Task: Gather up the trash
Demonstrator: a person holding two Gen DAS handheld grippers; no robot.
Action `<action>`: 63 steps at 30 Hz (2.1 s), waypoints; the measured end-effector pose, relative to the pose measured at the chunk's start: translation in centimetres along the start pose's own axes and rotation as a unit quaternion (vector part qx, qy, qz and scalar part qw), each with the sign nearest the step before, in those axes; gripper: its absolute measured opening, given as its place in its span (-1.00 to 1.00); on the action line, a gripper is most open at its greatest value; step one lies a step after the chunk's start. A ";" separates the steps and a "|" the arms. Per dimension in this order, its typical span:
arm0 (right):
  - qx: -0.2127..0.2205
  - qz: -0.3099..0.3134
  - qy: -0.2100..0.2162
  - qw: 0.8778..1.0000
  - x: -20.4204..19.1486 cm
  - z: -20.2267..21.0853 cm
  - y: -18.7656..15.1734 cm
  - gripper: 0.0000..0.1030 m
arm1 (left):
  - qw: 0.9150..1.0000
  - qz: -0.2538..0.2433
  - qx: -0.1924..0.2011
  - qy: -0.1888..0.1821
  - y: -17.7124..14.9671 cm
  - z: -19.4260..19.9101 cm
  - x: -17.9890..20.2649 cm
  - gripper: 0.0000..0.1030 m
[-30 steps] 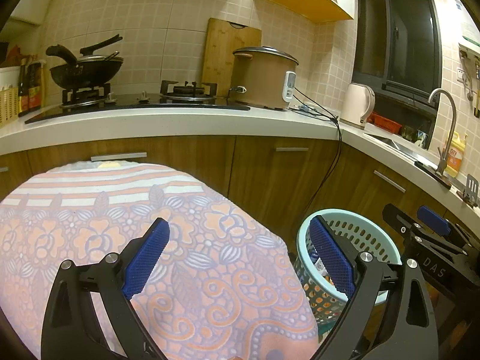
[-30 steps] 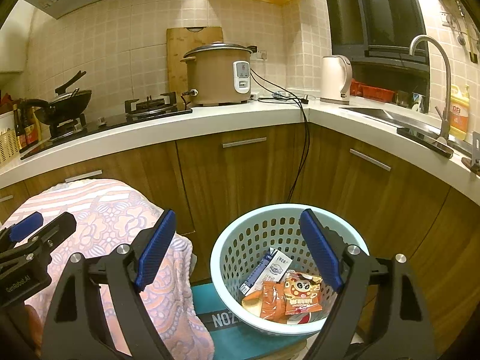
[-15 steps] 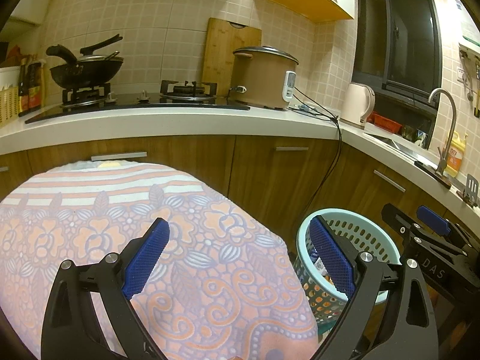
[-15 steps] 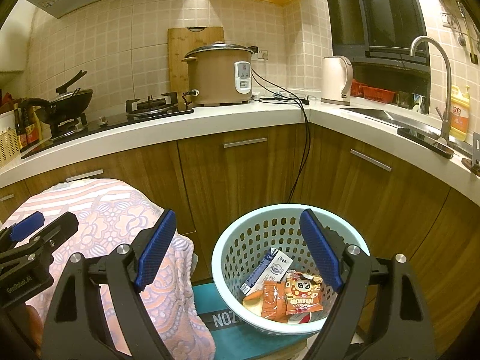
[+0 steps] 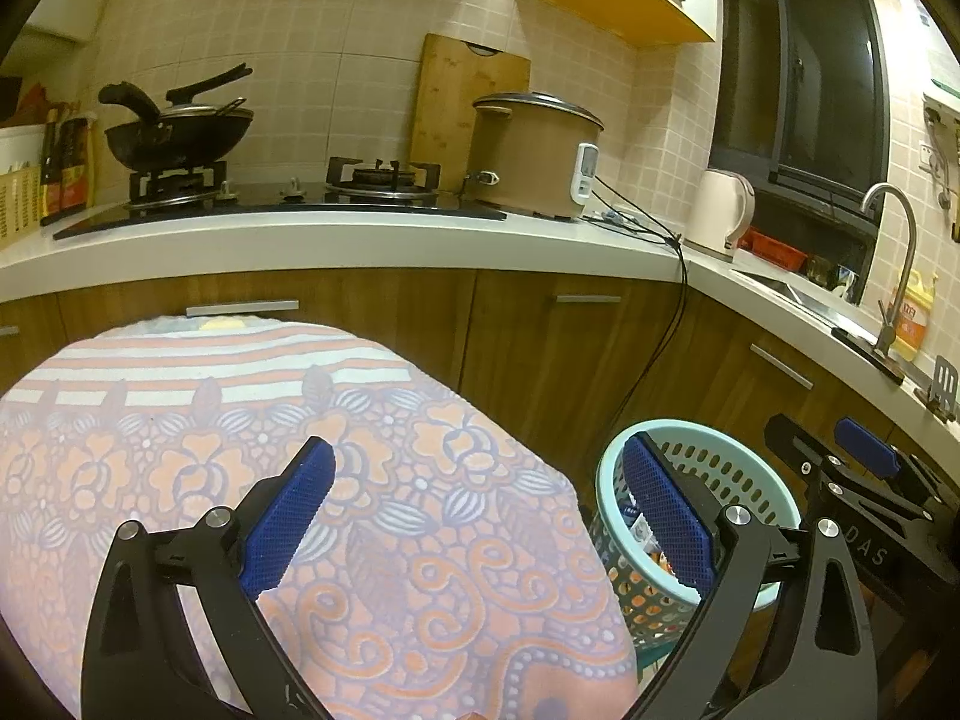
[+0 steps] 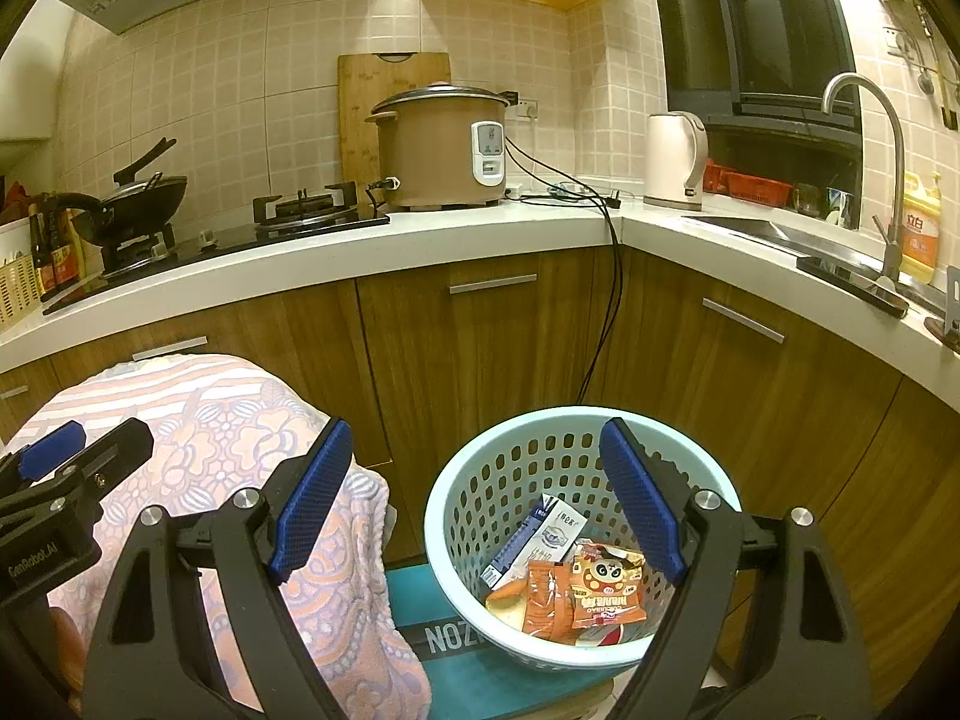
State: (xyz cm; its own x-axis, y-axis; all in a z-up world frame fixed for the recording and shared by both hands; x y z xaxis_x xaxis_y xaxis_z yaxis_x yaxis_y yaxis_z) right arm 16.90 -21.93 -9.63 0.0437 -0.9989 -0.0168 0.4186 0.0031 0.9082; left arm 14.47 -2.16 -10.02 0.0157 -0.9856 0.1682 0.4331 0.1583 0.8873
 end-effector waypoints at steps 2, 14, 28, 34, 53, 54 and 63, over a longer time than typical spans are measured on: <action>0.000 0.000 0.000 1.000 0.0 0.0 0.0 0.56 | 1.000 0.000 -0.001 -0.001 0.0 0.0 0.0 0.82; -0.002 0.002 0.001 1.000 -0.1 -0.1 -0.2 0.56 | 1.000 0.000 -0.002 -0.001 0.0 -0.1 0.0 0.82; -0.003 0.002 0.004 1.000 -0.1 -0.3 -0.2 0.56 | 1.000 0.000 -0.003 0.000 -0.1 -0.1 0.1 0.82; -0.004 0.002 0.003 1.000 -0.1 -0.3 -0.3 0.56 | 1.000 0.001 -0.003 0.001 -0.2 -0.1 0.2 0.82; -0.007 -0.002 0.004 1.000 -0.1 -0.3 -0.4 0.56 | 1.000 0.001 -0.004 0.001 -0.3 -0.1 0.2 0.82; -0.007 -0.002 0.004 1.000 0.0 -0.3 -0.4 0.56 | 1.000 0.001 -0.004 0.001 -0.4 -0.1 0.1 0.82; -0.009 -0.002 0.005 1.000 -0.1 -0.4 -0.5 0.56 | 1.000 -0.009 -0.001 0.005 -0.5 -0.1 0.3 0.82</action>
State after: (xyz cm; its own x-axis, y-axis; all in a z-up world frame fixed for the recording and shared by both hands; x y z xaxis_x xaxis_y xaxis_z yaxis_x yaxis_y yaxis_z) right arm 17.00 -21.79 -10.25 0.0503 -0.9984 -0.0248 0.4342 -0.0005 0.9008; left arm 14.37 -2.54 -10.52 0.0172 -0.9889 0.1473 0.4346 0.1401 0.8897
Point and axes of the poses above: each gripper's, at about its wrist camera, not at the fingertips, and z roughly against the way its jaws point, x to its right, y to its top, the point moved 6 cm from there along -z, roughly the way its jaws point, and after that the axes turned 1 degree about z, right-handed, at the moved point
